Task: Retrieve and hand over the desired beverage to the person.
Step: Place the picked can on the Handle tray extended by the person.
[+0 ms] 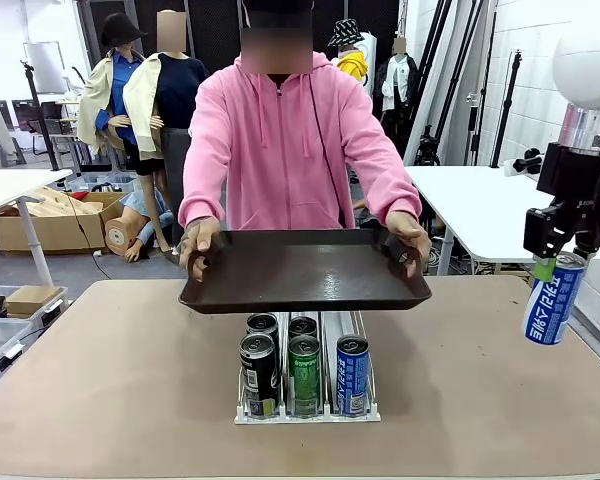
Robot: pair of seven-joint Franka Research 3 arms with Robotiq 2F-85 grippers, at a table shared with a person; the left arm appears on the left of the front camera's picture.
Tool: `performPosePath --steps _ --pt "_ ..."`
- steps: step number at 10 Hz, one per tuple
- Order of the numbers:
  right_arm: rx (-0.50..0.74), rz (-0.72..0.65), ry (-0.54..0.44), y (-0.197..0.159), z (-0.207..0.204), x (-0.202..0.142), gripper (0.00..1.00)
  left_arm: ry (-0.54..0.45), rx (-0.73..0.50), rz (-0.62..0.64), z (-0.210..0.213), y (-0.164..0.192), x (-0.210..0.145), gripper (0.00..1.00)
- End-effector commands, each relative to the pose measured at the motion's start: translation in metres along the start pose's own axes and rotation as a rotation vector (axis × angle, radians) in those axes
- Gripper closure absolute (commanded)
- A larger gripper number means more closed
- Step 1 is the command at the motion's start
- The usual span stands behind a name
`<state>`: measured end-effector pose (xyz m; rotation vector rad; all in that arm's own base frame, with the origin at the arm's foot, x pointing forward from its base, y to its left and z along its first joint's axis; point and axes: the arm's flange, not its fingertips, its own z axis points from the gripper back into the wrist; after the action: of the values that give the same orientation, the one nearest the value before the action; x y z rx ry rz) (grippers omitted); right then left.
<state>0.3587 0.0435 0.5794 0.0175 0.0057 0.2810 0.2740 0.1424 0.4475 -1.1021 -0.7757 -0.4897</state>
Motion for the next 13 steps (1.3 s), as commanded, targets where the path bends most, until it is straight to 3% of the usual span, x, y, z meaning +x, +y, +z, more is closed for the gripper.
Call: performPosePath --steps 1,5,9,13 --pt "-0.019 0.001 0.018 0.008 0.012 0.001 1.00 -0.013 -0.010 -0.005 0.002 -0.002 0.000 0.00" --pt "-0.060 0.032 0.036 0.031 0.057 0.022 1.00 -0.013 -0.010 -0.005 0.002 -0.002 0.000 0.00" --pt "-0.056 0.112 0.034 0.056 0.092 0.065 1.00 -0.013 -0.010 -0.005 0.002 -0.002 0.000 0.00" --pt "-0.106 0.213 0.017 0.115 0.112 0.091 1.00 -0.013 -0.010 -0.005 0.002 -0.002 0.000 0.00"
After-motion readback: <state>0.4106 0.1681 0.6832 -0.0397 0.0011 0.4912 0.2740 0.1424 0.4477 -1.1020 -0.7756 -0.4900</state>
